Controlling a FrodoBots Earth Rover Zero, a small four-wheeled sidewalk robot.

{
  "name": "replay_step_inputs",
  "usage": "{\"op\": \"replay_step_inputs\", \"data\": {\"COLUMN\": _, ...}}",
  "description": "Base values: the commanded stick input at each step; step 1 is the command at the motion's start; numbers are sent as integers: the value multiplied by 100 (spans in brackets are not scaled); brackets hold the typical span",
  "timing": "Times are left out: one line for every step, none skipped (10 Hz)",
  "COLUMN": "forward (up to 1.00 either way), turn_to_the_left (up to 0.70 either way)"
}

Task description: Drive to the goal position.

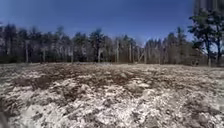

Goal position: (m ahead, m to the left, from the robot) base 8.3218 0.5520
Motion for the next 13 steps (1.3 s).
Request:
{"op": "replay_step_inputs", "data": {"forward": 70, "turn_to_the_left": 0}}
{"op": "replay_step_inputs", "data": {"forward": 70, "turn_to_the_left": 0}}
{"op": "replay_step_inputs", "data": {"forward": 70, "turn_to_the_left": 0}}
{"op": "replay_step_inputs", "data": {"forward": 70, "turn_to_the_left": 0}}
{"op": "replay_step_inputs", "data": {"forward": 70, "turn_to_the_left": 0}}
{"op": "replay_step_inputs", "data": {"forward": 70, "turn_to_the_left": 0}}
{"op": "replay_step_inputs", "data": {"forward": 70, "turn_to_the_left": 0}}
{"op": "replay_step_inputs", "data": {"forward": 70, "turn_to_the_left": 0}}
{"op": "replay_step_inputs", "data": {"forward": 70, "turn_to_the_left": 0}}
{"op": "replay_step_inputs", "data": {"forward": 70, "turn_to_the_left": 0}}
{"op": "replay_step_inputs", "data": {"forward": 70, "turn_to_the_left": 0}}
{"op": "replay_step_inputs", "data": {"forward": 70, "turn_to_the_left": 0}}
{"op": "replay_step_inputs", "data": {"forward": 70, "turn_to_the_left": 0}}
